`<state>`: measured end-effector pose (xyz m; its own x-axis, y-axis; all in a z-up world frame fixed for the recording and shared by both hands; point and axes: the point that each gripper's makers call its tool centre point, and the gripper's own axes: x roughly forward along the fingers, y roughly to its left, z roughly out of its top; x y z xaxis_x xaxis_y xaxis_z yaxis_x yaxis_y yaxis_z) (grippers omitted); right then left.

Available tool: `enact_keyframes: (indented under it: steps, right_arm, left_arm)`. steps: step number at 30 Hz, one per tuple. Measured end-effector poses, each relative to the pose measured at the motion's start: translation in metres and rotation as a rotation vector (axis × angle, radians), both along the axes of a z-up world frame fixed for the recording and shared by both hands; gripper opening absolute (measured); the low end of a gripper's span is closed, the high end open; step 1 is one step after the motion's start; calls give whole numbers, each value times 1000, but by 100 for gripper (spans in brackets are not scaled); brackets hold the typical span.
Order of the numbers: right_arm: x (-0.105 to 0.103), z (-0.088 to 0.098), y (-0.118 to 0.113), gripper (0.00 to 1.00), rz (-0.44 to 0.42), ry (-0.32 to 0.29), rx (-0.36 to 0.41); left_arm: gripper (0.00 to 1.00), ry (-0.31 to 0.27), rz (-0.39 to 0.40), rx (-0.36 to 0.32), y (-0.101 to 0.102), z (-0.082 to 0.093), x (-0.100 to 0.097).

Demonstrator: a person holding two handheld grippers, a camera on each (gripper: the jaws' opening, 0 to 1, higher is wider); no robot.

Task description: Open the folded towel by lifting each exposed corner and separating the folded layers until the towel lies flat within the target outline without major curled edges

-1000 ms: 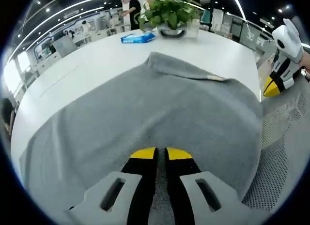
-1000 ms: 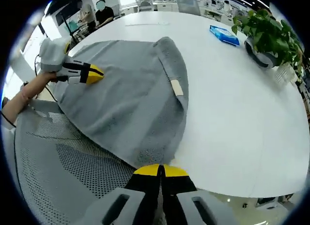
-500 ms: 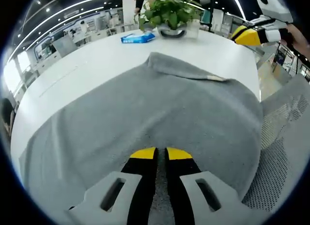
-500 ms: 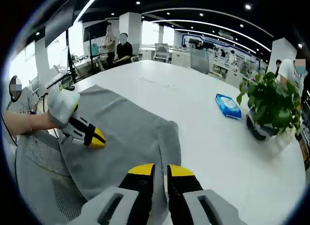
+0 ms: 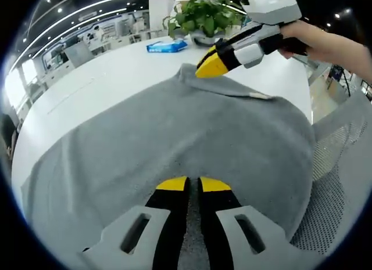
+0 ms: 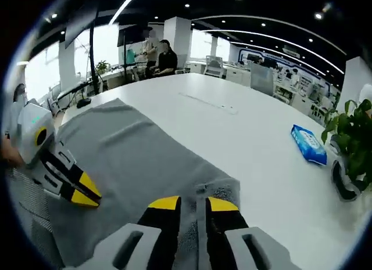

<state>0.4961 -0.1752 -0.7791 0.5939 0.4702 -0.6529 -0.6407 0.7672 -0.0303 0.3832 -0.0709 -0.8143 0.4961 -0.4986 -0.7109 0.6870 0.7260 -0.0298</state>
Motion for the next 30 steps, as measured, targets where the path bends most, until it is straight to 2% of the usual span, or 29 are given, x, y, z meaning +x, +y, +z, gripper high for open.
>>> enact_keyframes:
  steps: [5,7,11,13,14,19,21,25,27,29,30]
  right_arm:
    - [10,-11,10,10,26,37,-16]
    - [13,-21,10,10,62,49,-83]
    - [17,-35,11,10,59,64,-143]
    - [19,-38,10,10,64,55,-174]
    - [21,-37,9,9,87,27,-214]
    - [23,-36,4,2,84,16,-239]
    - [25,-36,4,2,61,41,-192]
    - [25,-35,3,0,62,46,-181]
    - [23,-33,3,0,49,50,-149]
    - [23,-28,2,0,43,43,-129]
    - [23,-18,2,0,27,34,-90]
  left_arm:
    - [6,6,7,-11,0,-1,1]
    - [6,7,9,-15,0,-1,2]
    - [6,6,9,-17,0,-2,3]
    - [6,5,8,-17,0,-2,3]
    - [6,6,9,-18,1,-2,3]
    - [6,6,10,-20,0,-2,4]
    - [6,6,11,-22,0,-2,4]
    - [5,5,12,-22,0,-1,4]
    - [5,3,11,-23,0,-1,3]
    - [5,3,13,-25,0,-1,3]
    - [5,3,13,-25,0,-1,3]
